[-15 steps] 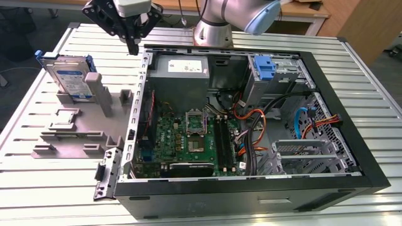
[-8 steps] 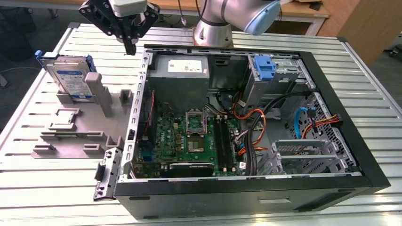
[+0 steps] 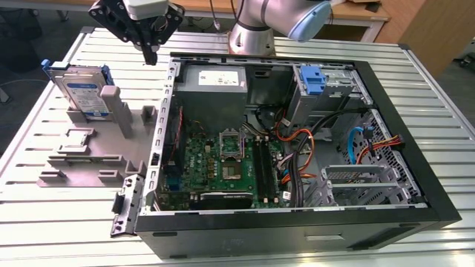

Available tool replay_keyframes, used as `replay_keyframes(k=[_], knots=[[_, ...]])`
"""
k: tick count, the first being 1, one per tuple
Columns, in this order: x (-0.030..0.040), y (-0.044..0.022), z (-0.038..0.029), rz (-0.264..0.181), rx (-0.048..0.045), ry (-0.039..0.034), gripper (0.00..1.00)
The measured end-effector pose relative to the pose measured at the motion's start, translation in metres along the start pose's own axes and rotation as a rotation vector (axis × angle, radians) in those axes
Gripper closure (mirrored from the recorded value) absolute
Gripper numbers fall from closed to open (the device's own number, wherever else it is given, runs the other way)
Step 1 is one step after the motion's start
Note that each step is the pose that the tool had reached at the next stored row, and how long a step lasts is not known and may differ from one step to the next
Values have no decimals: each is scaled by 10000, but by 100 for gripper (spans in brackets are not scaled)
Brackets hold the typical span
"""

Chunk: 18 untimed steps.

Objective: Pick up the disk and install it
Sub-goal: 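Reach for the disk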

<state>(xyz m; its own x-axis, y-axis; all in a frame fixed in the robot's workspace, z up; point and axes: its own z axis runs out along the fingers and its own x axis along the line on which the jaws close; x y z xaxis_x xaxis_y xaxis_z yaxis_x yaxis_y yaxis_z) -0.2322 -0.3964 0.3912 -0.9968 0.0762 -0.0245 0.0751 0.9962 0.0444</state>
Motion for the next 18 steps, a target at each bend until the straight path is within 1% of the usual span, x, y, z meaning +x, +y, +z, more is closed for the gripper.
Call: replay_keyframes(k=[18], knots=[[132,-10,0,0,0,0,90]])
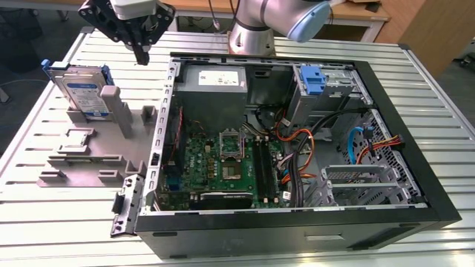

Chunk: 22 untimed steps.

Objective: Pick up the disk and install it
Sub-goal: 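Reach for the disk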

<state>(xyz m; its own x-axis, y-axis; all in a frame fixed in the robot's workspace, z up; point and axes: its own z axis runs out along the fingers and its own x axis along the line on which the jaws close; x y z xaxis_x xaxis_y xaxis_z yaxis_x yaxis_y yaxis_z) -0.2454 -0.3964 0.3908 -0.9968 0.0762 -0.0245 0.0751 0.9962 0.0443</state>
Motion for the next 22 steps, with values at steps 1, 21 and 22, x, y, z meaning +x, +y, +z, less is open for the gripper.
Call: replay_keyframes(k=[1,21,22], knots=[[7,-1,0,0,0,0,90],[120,-8,-1,-1,0,1,90],[123,-8,0,-1,0,0,90]])
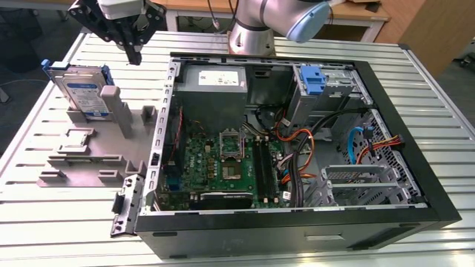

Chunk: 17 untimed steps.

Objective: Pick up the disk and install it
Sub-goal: 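Reach for the disk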

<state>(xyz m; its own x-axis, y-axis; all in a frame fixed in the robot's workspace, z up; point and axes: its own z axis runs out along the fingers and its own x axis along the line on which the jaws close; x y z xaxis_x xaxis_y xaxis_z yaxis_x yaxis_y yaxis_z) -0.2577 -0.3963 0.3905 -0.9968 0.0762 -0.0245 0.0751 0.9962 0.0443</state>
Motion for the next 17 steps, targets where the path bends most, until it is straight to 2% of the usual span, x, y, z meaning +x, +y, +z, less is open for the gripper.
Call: replay_keyframes(k=[17], knots=[[83,-3,2,1,-1,0,90]])
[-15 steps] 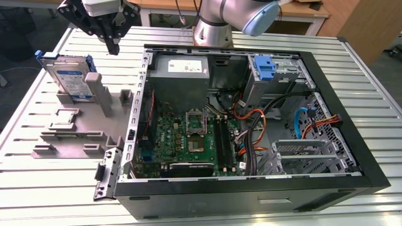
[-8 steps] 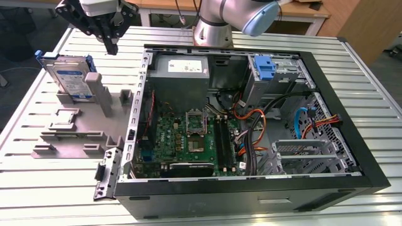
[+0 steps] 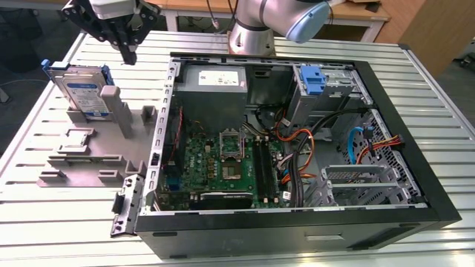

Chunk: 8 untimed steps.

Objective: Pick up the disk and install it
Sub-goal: 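Reach for the disk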

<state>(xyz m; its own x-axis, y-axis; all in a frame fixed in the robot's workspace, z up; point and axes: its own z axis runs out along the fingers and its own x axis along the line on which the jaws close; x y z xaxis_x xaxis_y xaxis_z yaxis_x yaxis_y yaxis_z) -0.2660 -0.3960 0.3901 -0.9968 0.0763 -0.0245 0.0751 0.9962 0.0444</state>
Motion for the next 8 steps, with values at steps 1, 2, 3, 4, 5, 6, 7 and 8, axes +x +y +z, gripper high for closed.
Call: replay_keyframes(k=[1,2,3,4,5,6,7,8], knots=[[5,0,0,0,0,0,90],[10,-1,0,0,0,0,90],[16,-1,0,0,1,0,90],[22,-1,1,0,0,0,90],[28,-2,1,-1,0,0,90],[35,-2,1,0,1,1,90],[42,-3,1,-1,0,0,90],[51,-4,2,-1,0,0,90]])
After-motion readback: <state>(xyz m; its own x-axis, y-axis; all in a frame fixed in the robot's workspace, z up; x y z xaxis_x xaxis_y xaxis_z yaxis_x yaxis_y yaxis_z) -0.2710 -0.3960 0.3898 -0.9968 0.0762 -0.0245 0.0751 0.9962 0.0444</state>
